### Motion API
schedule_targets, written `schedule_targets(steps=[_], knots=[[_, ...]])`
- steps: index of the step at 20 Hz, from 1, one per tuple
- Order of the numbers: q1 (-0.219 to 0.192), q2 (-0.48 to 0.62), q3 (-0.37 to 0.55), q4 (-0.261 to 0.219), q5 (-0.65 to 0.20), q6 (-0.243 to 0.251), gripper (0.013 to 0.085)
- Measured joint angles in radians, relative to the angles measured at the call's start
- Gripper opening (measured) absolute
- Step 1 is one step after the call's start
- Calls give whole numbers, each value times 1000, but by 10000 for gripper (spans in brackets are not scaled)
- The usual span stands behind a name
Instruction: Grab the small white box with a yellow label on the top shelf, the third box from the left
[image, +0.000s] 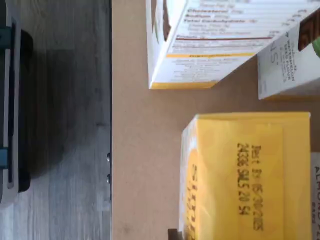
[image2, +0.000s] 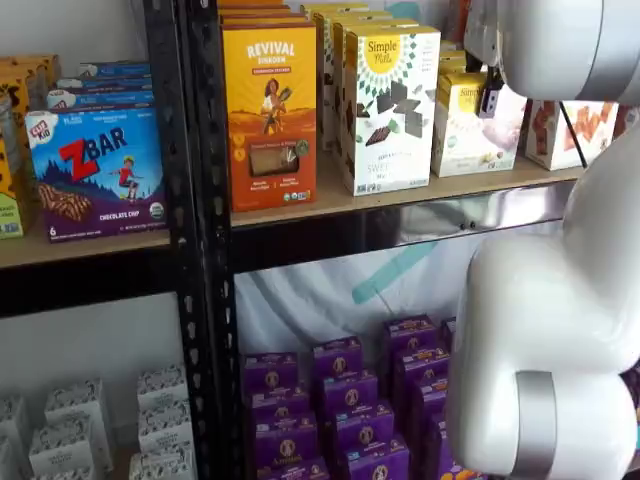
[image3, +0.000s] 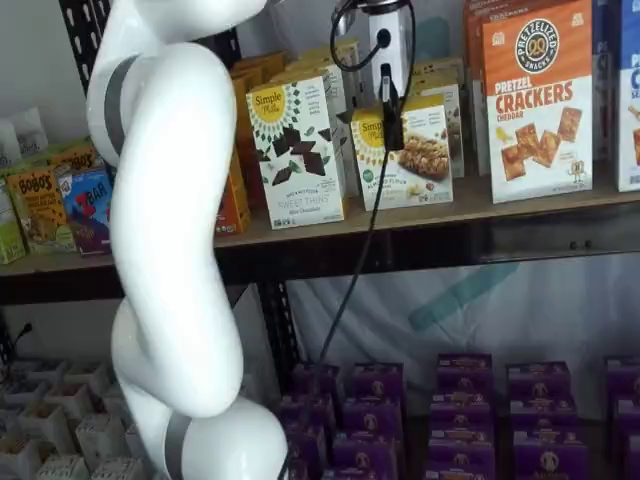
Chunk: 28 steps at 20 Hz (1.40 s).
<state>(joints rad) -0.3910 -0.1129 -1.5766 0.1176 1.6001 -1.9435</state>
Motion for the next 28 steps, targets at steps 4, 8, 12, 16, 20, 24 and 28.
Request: schedule_targets(steps=[4, 8, 12, 16, 20, 24, 28], knots=[[6, -1, 4, 1, 0, 6, 370], [11, -2, 5, -2, 3, 11, 370], [13, 0, -1, -6, 15, 13, 330], [9, -3, -6, -13, 32, 10, 330], [-2, -14, -9, -15, 60, 0, 330], [-10, -34, -1, -26, 88, -8, 330], [-21, -66, 23, -28, 106, -18, 330]])
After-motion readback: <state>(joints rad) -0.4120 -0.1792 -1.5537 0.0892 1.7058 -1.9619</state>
